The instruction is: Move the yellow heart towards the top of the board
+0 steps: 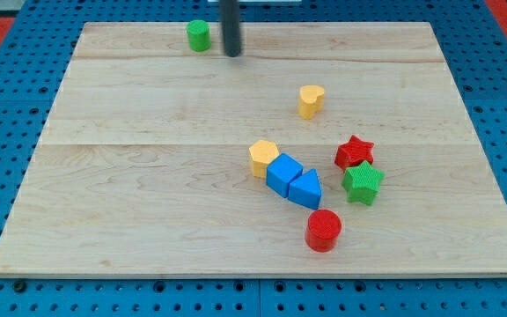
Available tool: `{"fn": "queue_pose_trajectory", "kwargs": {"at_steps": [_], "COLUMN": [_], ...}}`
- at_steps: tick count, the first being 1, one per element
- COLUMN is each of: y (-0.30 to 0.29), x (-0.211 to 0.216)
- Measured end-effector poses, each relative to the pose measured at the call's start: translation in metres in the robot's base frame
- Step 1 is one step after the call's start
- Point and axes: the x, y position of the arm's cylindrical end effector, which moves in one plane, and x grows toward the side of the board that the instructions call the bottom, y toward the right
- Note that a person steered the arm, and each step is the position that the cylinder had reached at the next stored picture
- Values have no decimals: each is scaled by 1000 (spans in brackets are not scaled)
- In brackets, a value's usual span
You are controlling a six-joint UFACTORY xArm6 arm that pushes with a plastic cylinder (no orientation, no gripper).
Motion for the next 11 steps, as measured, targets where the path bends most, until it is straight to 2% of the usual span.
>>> {"fn": "queue_pose_trajectory", "kwargs": {"at_steps": [1,2,3,4,5,9,11], "y": [95,119,105,79,48,87,125], "x": [30,94,116,161,144,49,46]}}
